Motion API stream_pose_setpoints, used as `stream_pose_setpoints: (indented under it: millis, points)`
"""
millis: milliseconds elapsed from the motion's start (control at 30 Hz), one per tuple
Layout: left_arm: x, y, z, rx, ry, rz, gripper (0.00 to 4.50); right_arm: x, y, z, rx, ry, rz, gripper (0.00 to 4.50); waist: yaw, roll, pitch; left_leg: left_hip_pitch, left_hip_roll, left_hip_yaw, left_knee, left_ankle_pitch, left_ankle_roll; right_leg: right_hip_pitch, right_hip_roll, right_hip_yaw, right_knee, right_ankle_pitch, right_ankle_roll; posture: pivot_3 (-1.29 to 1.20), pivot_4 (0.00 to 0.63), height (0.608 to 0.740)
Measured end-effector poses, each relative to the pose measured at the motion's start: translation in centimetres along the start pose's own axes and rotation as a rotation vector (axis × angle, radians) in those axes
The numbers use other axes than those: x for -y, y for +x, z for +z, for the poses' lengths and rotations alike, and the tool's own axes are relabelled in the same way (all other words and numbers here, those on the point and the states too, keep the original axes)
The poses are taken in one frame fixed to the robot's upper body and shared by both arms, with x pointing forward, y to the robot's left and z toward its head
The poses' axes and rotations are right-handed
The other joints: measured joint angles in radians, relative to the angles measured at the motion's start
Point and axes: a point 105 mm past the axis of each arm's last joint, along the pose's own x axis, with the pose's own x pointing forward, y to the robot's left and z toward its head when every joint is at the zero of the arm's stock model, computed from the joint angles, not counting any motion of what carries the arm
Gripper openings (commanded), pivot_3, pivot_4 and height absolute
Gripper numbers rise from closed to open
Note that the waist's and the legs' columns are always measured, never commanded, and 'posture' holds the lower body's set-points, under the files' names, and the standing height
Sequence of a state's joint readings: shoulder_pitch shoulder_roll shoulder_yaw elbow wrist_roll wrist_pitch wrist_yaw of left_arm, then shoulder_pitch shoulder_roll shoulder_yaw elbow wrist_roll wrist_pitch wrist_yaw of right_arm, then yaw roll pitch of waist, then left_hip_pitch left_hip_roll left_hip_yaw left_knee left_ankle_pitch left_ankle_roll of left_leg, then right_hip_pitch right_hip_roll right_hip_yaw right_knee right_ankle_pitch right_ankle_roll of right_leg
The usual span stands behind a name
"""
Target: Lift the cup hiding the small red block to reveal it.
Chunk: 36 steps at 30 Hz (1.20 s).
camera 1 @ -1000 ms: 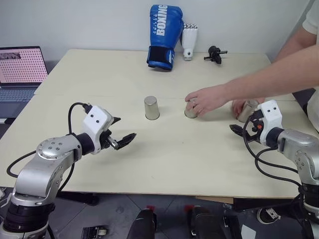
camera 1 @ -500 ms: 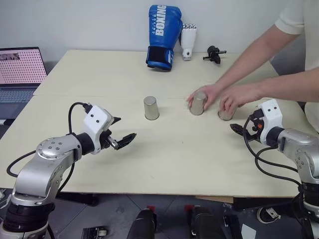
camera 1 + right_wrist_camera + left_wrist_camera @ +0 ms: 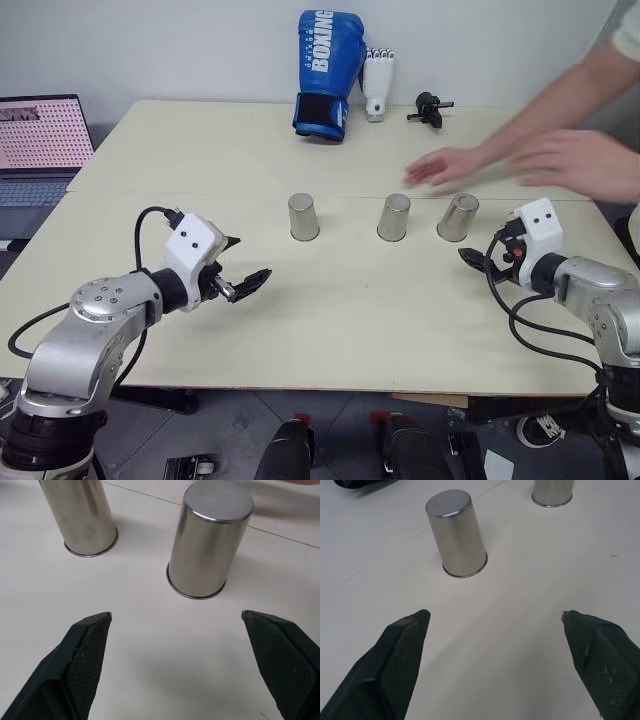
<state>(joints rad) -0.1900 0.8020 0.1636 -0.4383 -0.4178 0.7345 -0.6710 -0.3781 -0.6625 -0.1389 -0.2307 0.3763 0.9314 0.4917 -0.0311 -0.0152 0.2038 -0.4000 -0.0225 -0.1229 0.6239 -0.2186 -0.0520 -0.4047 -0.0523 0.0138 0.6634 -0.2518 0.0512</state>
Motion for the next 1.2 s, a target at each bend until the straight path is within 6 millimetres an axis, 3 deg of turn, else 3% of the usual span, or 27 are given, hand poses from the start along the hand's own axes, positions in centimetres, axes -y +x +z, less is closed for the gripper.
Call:
stream_pose_setpoints:
  millis: [167,400,733,967,1000,1200]
  points:
    - [1.7,0.1,0.9,0.040,-0.017,-0.095,4.50,-4.1,2.3,-0.7,0.022,0.021,0.147,4.44,-0.002,0.000,0.000,0.000,0.000,0.000,0.000,0.000,0.000,0.000,0.000,0.000,0.000,0.000,0.000,0.00,0.150,0.740]
    - [4.3,1.7,1.2,0.081,-0.068,-0.166,4.50,-7.2,8.0,1.3,0.107,0.058,0.194,4.44,-0.003,0.000,0.000,0.001,0.000,0.001,0.002,0.000,0.000,0.000,0.001,0.002,0.001,0.004,0.000,0.00,0.150,0.740]
    - [5.7,3.8,2.0,0.131,-0.105,-0.147,4.50,-6.4,12.6,1.9,0.130,0.050,0.055,4.44,-0.005,-0.001,-0.001,0.001,0.000,0.002,0.002,0.000,0.000,-0.001,0.001,0.004,0.000,0.007,-0.004,0.00,0.150,0.740]
    - [5.3,3.8,2.5,0.138,-0.084,-0.133,4.50,-6.6,14.1,3.5,0.197,0.080,0.027,4.44,-0.013,-0.001,-0.001,0.001,0.001,0.002,0.002,0.000,0.000,-0.001,0.002,0.004,0.001,0.007,-0.004,0.00,0.150,0.740]
    - [5.2,3.8,2.4,0.135,-0.080,-0.129,4.50,-6.6,14.1,3.6,0.206,0.085,0.026,4.07,-0.014,-0.001,-0.001,0.001,0.001,0.002,0.002,0.000,0.000,-0.001,0.002,0.004,0.001,0.007,-0.004,0.00,0.150,0.740]
    - [4.9,3.8,2.3,0.125,-0.071,-0.118,4.50,-6.9,13.9,4.4,0.277,0.130,0.060,2.85,-0.017,-0.001,-0.001,0.001,0.000,0.002,0.002,0.000,0.000,-0.001,0.002,0.004,0.001,0.007,-0.005,0.00,0.150,0.740]
